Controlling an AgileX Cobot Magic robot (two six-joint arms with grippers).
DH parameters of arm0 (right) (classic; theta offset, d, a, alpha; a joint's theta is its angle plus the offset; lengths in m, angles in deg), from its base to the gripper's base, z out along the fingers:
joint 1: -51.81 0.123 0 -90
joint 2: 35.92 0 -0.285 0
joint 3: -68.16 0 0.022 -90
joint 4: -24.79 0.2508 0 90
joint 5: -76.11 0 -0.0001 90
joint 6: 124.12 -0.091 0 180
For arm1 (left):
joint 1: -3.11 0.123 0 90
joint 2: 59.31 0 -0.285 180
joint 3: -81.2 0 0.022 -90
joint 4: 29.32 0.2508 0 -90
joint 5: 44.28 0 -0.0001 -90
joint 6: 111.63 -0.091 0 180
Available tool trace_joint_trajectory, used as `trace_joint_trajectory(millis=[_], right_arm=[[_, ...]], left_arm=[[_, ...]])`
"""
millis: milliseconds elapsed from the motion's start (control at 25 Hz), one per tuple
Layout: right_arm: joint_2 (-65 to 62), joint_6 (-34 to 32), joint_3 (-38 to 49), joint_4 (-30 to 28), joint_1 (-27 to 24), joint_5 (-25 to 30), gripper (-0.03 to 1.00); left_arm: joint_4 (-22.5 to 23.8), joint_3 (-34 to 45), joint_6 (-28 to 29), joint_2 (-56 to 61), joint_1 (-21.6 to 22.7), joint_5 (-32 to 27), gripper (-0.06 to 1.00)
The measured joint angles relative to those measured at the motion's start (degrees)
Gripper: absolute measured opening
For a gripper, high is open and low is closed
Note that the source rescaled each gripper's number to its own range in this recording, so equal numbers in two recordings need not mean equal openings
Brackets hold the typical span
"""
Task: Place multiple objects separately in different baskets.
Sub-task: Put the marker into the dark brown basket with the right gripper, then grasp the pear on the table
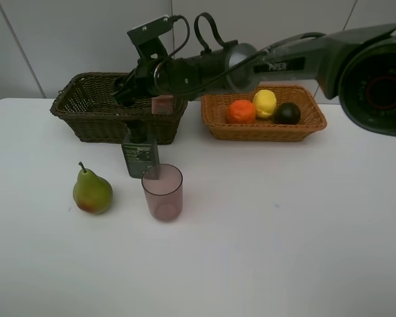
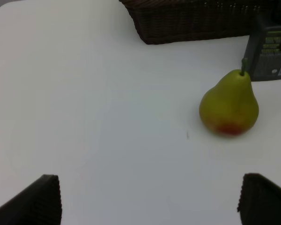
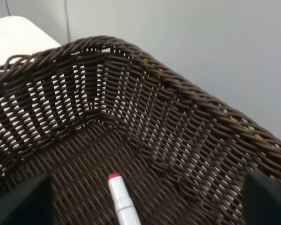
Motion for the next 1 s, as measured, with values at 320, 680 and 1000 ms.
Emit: trace_joint_trajectory(millis=[320,680,1000], right_arm=[[0.0,0.0,0.0,-0.28,0.0,0.0,0.88],[-2.74,0.0,0.0,-3.96,0.0,4.61,0.88],[-15.51,0.0,0.0,-9.92,0.0,19.94,0.88]], left_arm=[[0.0,0.0,0.0,0.0,0.0,0.0,1.0],[0.0,0.0,0.0,0.0,0.0,0.0,1.0],[0.0,0.0,0.0,0.0,0.0,0.0,1.0]])
